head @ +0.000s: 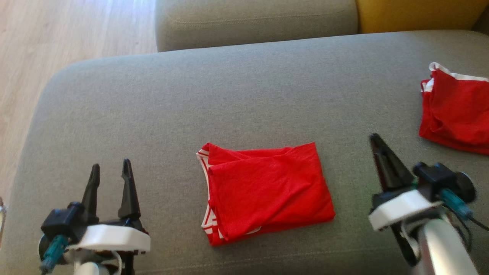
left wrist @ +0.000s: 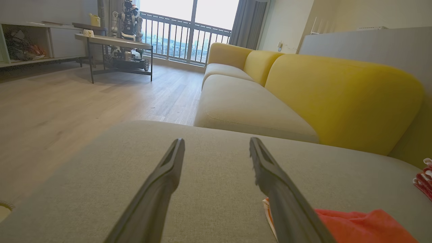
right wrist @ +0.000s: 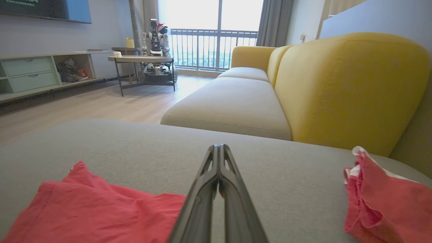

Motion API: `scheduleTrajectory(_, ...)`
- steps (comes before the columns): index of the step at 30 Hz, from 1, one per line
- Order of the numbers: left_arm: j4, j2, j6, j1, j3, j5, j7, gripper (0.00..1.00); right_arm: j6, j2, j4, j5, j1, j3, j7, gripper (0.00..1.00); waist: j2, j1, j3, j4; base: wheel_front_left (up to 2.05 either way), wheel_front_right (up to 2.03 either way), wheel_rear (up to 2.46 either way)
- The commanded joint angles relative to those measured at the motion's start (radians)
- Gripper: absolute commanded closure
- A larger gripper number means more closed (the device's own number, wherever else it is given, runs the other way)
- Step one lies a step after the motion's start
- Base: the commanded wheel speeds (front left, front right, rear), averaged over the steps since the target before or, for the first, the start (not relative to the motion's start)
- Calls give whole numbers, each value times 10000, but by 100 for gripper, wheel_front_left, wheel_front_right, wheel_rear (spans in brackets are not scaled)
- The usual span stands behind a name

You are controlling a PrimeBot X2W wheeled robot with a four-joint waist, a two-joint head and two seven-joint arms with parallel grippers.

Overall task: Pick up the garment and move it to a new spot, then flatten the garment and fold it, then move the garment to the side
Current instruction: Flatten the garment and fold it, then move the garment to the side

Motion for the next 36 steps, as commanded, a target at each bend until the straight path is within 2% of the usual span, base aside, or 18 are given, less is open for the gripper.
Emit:
scheduleTrajectory(1,-363,51,84,-211,241,-68,-120,0,-4,40,-474,-34,-14,-67,-94,100,0,1,-80,-82,0,0,0)
scheduleTrajectory(2,-331,51,102,-160,180,-39,-120,0,-4,68,-572,-40,83,-216,-94,53,0,1,-92,-97,0,0,0)
scheduleTrajectory(3,-293,51,122,-112,116,-58,-120,0,-4,91,-610,-4,190,-322,-93,0,0,1,-102,-108,0,0,0)
scheduleTrajectory(17,-117,51,224,90,-191,-114,-120,0,-4,139,-361,728,732,-485,-93,0,0,1,-74,24,0,0,0)
scheduleTrajectory(23,-62,51,131,-28,-246,-47,-120,0,-4,140,45,1258,570,31,176,0,0,1,132,181,0,0,0)
scheduleTrajectory(28,-5,51,11,-235,-354,46,-120,0,-4,140,790,2256,226,593,858,0,0,1,492,456,0,0,0)
scheduleTrajectory(36,111,51,-95,-550,-372,101,-120,0,-4,140,2430,3264,-683,859,1621,0,0,1,1024,979,0,0,0)
